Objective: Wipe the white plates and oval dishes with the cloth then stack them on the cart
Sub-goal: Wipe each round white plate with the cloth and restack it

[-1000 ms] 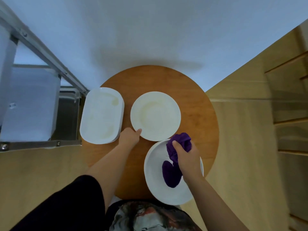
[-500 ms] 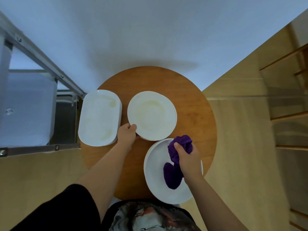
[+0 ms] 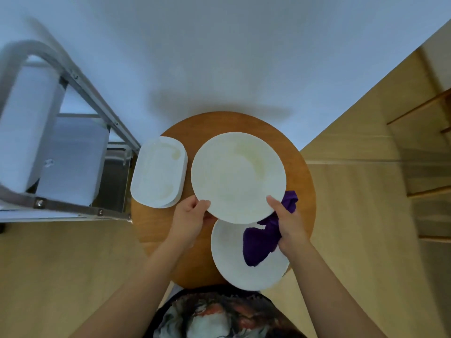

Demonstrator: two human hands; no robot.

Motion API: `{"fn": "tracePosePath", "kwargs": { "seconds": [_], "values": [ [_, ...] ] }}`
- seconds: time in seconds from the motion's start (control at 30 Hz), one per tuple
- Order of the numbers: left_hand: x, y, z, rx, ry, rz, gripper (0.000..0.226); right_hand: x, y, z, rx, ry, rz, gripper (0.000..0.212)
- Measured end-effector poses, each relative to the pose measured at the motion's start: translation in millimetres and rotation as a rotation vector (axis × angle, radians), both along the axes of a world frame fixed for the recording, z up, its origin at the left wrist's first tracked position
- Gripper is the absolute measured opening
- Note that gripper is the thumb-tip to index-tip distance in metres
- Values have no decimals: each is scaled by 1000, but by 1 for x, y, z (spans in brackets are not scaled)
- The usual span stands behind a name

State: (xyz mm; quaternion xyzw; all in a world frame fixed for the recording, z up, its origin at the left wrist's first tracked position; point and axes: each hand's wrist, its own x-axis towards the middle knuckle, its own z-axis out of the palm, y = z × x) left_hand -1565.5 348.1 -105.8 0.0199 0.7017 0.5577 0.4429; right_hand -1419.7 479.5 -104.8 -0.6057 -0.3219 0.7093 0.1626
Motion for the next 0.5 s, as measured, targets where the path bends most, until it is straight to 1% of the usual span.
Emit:
{"fn": "tracePosePath", "kwargs": {
  "seconds": [0.07,0.13,0.2,0.23,0.27,0.33,0.37,0.4,0.43,0.5],
  "values": [
    [16,-14,12,30,-1,-38,18,10,2,8,-21,40,22,21],
    [28,-24,22,3,33,-66,15,23,3,17,-10,39,84,24],
    [29,-31,34,-38,29,-22,17,36,4,26,14,43,158,23],
    [26,-33,40,-37,-20,28,21,41,5,30,24,44,190,23],
    [20,-34,45,-4,-106,83,29,45,6,34,30,42,221,24],
    [9,-33,54,115,-323,146,53,49,6,44,36,27,305,23],
    [5,-32,59,181,-418,149,55,49,5,49,38,14,352,22],
    [2,-31,64,225,-488,145,51,50,4,55,40,-1,388,21],
    [2,-30,68,237,-528,143,45,51,3,59,41,-13,405,19],
    [7,-31,73,241,-547,157,37,52,-1,69,37,-7,375,14]
  ]
}}
